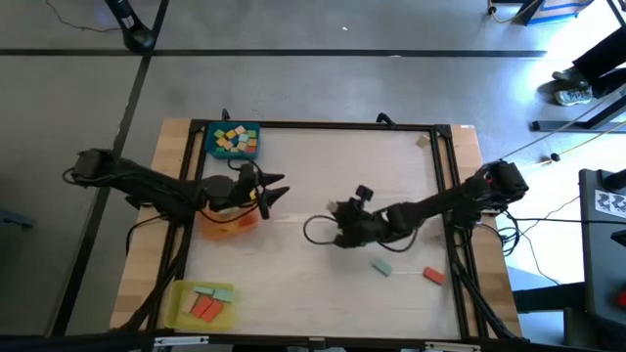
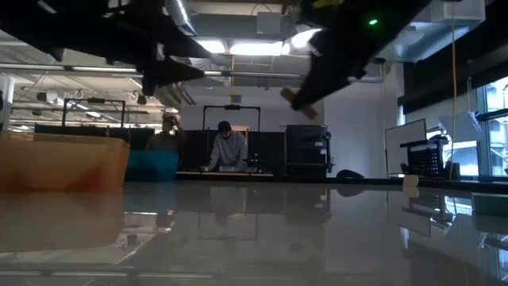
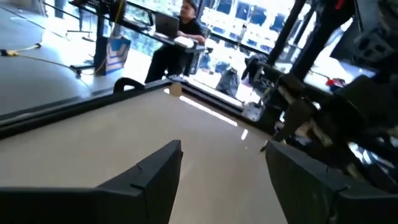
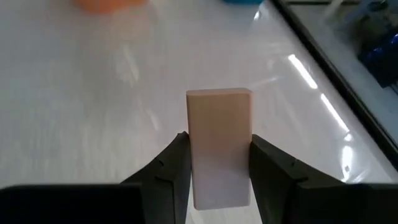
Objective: Sort blocks by size
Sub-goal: Put the light brown rectangular block into the yellow bin
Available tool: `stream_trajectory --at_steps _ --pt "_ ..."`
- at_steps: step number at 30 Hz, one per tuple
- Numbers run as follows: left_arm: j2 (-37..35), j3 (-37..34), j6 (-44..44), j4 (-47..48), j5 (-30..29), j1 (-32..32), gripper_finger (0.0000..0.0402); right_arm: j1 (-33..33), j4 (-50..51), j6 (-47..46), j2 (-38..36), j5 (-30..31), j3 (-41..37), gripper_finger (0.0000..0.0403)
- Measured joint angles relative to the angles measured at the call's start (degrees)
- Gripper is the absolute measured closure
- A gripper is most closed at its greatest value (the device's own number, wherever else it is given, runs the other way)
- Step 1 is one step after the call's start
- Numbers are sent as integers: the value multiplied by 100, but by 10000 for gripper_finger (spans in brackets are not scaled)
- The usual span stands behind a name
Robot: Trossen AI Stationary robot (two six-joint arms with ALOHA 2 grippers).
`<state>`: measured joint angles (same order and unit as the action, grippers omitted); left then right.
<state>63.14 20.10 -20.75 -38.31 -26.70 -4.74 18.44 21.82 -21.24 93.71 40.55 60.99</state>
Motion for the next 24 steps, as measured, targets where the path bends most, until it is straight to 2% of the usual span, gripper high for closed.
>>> stream_trajectory --at_steps 8,13,24 --pt "1054 523 76 -450 25 58 185 -433 -1722 881 409 22 0 271" --pt "1515 818 -290 -420 79 49 185 -522 -2593 1398 596 10 4 271" --pt "2017 1214 -492 -451 68 12 185 -578 -3357 1834 675 79 -2 271"
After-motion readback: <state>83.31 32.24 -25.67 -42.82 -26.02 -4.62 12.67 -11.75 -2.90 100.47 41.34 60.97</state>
